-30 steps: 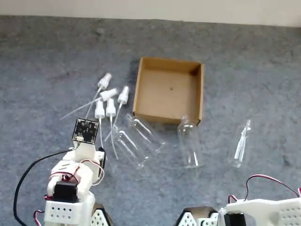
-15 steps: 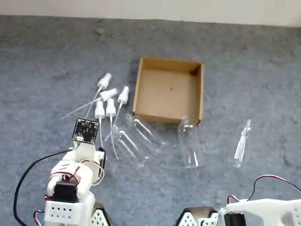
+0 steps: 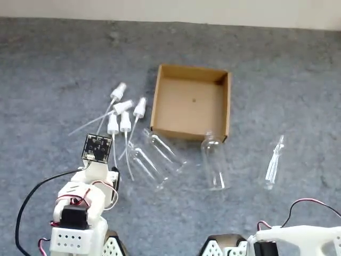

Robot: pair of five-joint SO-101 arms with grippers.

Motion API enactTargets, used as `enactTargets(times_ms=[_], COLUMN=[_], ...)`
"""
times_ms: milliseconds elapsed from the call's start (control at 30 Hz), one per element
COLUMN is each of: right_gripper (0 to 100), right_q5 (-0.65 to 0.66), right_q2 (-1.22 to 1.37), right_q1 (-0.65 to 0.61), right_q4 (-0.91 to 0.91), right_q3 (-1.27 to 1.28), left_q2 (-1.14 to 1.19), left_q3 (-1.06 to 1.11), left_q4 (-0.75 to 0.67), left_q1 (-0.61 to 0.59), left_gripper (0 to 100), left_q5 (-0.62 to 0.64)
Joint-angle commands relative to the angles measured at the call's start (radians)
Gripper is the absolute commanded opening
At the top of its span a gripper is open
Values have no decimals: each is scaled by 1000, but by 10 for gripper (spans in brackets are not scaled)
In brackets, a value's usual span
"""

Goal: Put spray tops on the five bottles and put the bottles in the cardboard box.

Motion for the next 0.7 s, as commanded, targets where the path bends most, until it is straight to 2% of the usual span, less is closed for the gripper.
enactTargets(times_ms=[0, 233, 367, 467, 533, 667], right_gripper=[54, 54, 54, 51, 51, 51], right_q5=[-83, -229, -384, -440, -470, -483], right_q2=[4, 4, 2, -5, -42, -143], right_q1=[-87, -292, -467, -611, -702, -862], right_q4=[39, 285, 298, 300, 302, 298], right_q3=[-44, -308, -493, -595, -598, -417], left_q2=[-1, -1, -1, -1, -1, -1], left_q3=[18, 18, 18, 18, 18, 19], left_q4=[5, 5, 5, 5, 5, 5], left_q1=[2, 1, 1, 1, 1, -2], left_gripper=[78, 78, 78, 78, 78, 78], left_q5=[5, 5, 5, 5, 5, 3])
